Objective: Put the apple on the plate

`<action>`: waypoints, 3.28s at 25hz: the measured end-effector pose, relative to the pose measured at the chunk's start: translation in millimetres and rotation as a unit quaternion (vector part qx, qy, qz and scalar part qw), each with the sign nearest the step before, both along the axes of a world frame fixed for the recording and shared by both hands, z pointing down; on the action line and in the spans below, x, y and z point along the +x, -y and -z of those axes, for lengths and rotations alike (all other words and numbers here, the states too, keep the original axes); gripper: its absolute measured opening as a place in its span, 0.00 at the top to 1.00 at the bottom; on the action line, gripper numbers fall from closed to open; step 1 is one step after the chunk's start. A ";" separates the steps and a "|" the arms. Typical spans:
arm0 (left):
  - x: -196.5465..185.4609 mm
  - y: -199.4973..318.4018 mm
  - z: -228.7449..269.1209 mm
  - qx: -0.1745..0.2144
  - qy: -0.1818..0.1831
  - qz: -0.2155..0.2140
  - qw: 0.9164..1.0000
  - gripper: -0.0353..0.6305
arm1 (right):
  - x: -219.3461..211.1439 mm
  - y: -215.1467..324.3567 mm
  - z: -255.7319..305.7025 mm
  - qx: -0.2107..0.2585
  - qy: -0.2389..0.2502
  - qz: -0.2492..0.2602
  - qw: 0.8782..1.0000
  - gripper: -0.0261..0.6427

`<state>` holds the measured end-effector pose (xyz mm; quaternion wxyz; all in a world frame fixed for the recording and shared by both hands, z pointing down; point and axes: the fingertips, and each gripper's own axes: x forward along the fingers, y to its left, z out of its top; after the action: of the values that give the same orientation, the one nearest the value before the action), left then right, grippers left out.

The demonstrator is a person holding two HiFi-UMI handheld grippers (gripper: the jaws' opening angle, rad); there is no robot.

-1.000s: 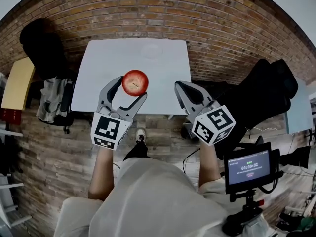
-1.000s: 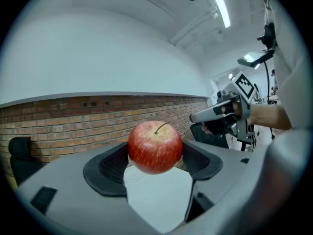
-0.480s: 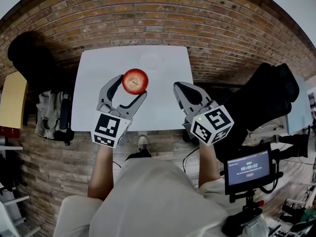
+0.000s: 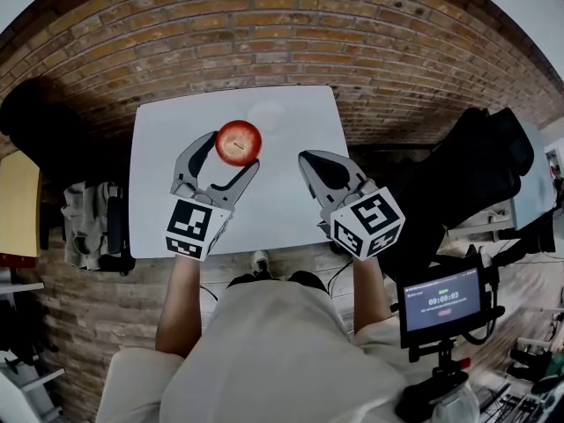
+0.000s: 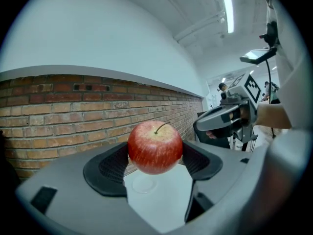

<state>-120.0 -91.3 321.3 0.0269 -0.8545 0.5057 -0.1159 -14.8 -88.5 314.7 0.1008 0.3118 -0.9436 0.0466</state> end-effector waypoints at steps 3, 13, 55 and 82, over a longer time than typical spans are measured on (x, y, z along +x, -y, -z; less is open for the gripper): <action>-3.9 9.0 -3.1 -0.003 -0.008 -0.005 1.000 0.42 | -4.3 5.2 -8.8 -0.010 -0.009 -0.006 1.000 0.96; -1.2 63.1 -34.9 -0.030 -0.015 -0.020 0.999 0.42 | -0.8 42.3 -41.8 -0.041 -0.022 -0.030 0.998 0.96; 22.6 232.8 -203.1 -0.185 -0.013 -0.043 0.982 0.42 | 25.7 184.0 -139.2 -0.146 -0.032 -0.107 0.983 0.96; 16.2 275.0 -308.9 -0.255 0.012 -0.032 0.966 0.42 | 32.7 209.7 -210.1 -0.207 -0.077 -0.100 0.970 0.96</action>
<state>-103.8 -366.3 630.1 -0.1819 -0.8476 0.4312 -0.2502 17.8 -298.2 524.8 0.2299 0.3795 -0.8671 0.2265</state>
